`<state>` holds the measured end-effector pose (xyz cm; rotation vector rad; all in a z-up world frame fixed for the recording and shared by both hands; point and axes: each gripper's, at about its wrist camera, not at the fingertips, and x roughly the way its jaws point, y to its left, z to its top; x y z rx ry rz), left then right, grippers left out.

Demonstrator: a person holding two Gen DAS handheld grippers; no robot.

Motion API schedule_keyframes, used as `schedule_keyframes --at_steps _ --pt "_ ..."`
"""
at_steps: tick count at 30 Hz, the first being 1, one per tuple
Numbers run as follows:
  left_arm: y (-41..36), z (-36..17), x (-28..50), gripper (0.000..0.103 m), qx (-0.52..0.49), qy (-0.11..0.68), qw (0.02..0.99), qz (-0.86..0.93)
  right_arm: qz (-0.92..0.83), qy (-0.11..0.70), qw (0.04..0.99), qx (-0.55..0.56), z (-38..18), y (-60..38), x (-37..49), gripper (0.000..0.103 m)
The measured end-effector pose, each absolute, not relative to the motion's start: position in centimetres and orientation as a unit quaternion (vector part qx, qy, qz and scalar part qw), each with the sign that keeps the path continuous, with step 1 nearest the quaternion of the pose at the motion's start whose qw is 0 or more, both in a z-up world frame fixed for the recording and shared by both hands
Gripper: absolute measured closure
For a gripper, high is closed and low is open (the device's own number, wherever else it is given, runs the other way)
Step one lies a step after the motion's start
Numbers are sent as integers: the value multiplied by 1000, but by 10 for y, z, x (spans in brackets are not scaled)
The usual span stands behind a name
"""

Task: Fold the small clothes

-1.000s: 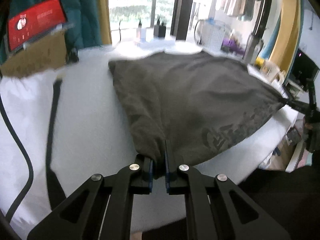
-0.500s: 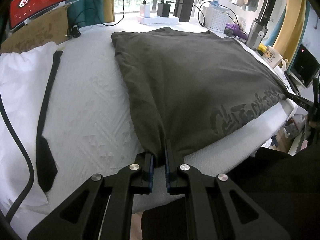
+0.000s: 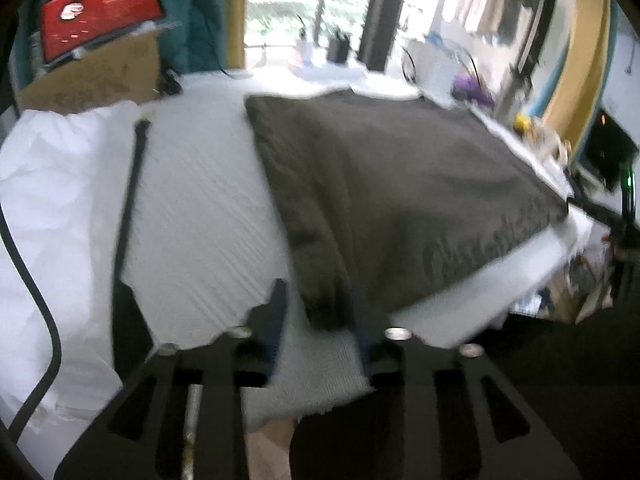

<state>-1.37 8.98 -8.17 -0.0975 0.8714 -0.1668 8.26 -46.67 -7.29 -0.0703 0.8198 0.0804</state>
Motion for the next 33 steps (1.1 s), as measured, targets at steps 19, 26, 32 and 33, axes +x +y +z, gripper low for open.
schedule_keyframes --at_steps 19,26,32,33 --pt "99 -115 14 57 -19 458 889 12 87 414 902 -84 -105 -415 97 35" --pt "104 -102 29 57 -28 443 896 11 83 414 904 -69 -96 -417 106 34" --pt "99 -95 62 57 -36 434 900 2 92 408 906 -60 -86 -414 122 33" --pt "98 -95 69 57 -37 435 900 1 93 409 906 -59 -85 -413 125 33"
